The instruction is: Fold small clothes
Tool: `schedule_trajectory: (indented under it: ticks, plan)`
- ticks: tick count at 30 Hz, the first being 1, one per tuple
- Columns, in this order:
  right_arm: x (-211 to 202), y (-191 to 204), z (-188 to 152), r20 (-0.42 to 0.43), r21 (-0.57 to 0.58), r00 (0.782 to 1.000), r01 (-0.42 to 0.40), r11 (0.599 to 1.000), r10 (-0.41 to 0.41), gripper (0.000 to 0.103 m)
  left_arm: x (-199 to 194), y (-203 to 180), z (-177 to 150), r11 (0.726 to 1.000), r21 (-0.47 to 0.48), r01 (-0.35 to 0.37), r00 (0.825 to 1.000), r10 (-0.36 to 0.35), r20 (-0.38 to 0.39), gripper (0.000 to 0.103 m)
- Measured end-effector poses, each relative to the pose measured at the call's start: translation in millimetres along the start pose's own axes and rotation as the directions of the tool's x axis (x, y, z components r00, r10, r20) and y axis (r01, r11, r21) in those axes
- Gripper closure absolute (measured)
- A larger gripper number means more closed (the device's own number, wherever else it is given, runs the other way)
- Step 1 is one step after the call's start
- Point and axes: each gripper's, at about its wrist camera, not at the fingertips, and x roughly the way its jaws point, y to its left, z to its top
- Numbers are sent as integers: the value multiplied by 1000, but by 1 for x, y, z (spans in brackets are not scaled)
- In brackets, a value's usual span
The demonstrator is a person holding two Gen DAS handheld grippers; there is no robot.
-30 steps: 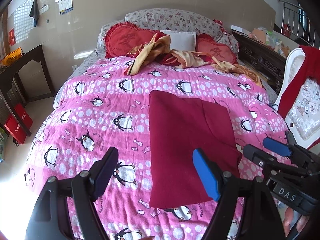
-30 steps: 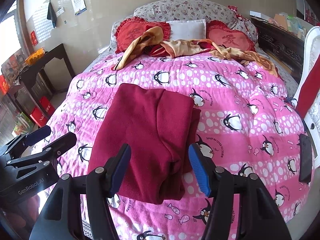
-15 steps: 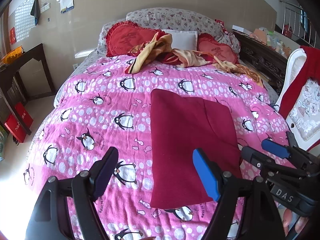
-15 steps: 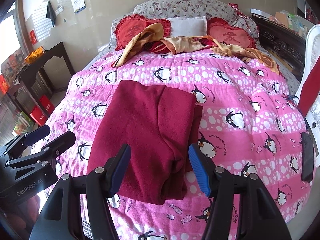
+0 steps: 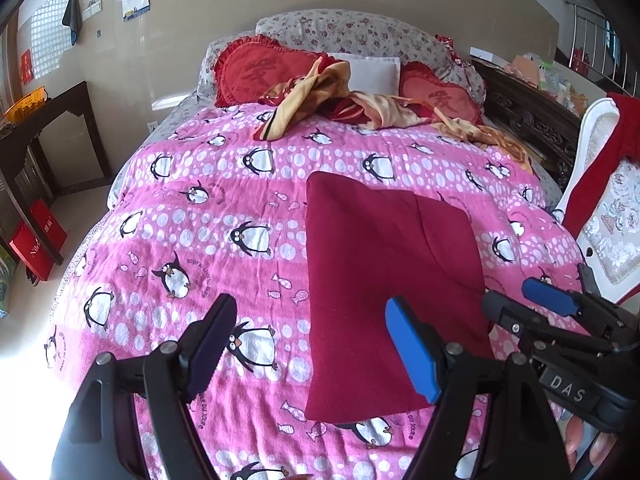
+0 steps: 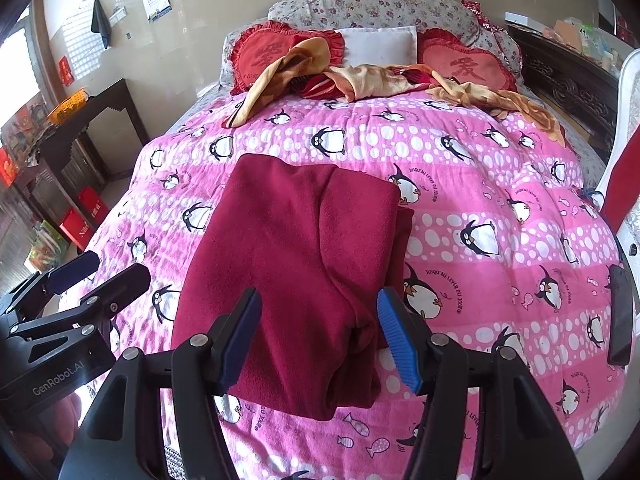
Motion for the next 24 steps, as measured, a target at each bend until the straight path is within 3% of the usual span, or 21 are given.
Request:
schedule_trajectory:
  ticks: [24]
  plan:
    - [31,-11,8,-44,15,999,-15,1000,16,58,33,15,7,1000,-28,4,999,-5,-38,23]
